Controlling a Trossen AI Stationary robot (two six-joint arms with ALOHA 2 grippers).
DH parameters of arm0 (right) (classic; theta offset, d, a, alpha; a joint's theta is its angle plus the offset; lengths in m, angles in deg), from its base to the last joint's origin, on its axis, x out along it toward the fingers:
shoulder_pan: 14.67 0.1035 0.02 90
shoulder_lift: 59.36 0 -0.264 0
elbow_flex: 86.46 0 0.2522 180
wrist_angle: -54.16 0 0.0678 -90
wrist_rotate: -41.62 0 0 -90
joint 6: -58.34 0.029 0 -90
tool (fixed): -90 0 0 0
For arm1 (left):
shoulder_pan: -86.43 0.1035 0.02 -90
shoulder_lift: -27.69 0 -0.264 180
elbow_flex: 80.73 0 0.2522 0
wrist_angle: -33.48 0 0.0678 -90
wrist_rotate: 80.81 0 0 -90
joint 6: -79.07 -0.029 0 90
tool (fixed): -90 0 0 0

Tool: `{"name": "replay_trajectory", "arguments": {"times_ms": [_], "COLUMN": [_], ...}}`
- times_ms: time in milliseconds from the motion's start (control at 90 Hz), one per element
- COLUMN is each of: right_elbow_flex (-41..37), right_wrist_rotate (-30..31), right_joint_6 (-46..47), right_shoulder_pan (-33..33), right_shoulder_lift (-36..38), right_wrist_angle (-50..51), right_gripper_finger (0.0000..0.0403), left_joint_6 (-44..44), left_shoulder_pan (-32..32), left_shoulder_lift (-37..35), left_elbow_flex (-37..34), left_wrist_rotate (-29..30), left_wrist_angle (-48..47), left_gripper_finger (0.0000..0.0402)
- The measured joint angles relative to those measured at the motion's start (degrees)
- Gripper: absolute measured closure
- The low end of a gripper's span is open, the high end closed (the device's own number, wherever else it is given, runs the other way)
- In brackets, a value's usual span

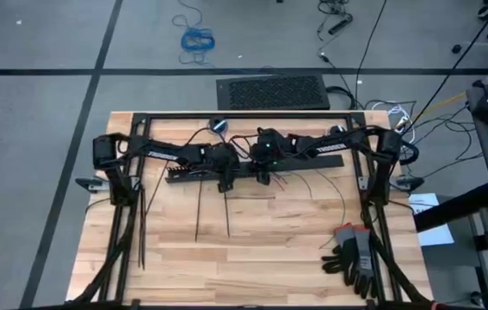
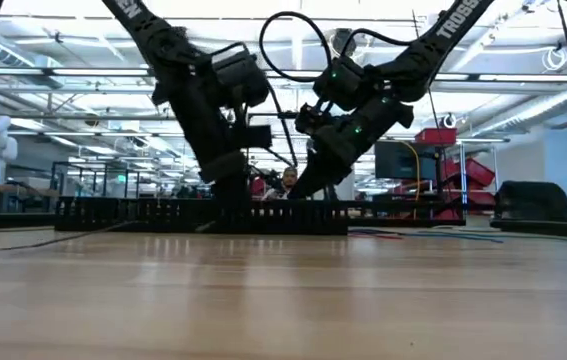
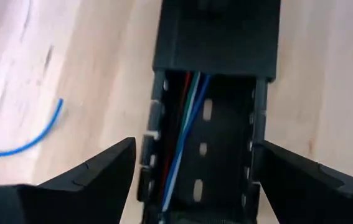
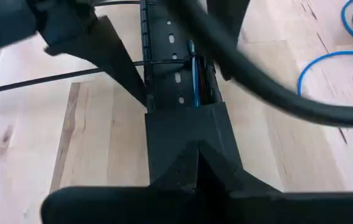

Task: Ziptie cables
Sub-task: Close the black cable duct

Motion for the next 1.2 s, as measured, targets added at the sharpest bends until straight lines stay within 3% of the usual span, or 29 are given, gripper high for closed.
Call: {"name": "replay_trajectory", "arguments": {"times_ms": [178,322,500,1200], "right_elbow_flex": [0.0,0.0,0.0,3.6], "right_wrist_rotate": [0.0,0.0,-0.1,0.8], "right_joint_6": [0.1,0.7,1.1,0.1], "right_shoulder_pan": [0.0,0.0,0.0,1.0], "right_shoulder_lift": [0.0,0.0,0.0,-0.8], "right_wrist_angle": [0.0,0.0,0.0,2.8], "right_gripper_finger": [0.0403,0.0403,0.0403,0.0403], "left_joint_6": [-2.0,-2.3,-1.4,-2.7], "left_shoulder_pan": [-0.1,0.0,0.1,0.1], "left_shoulder_lift": [0.0,0.5,0.5,0.5], "left_elbow_flex": [-3.9,-6.9,-8.8,-9.5], "left_wrist_rotate": [-0.6,-3.0,-3.4,-3.4], "left_wrist_angle": [10.9,20.8,22.0,22.8], "left_gripper_finger": [0.0090,0.0119,0.0148,0.0151]}}
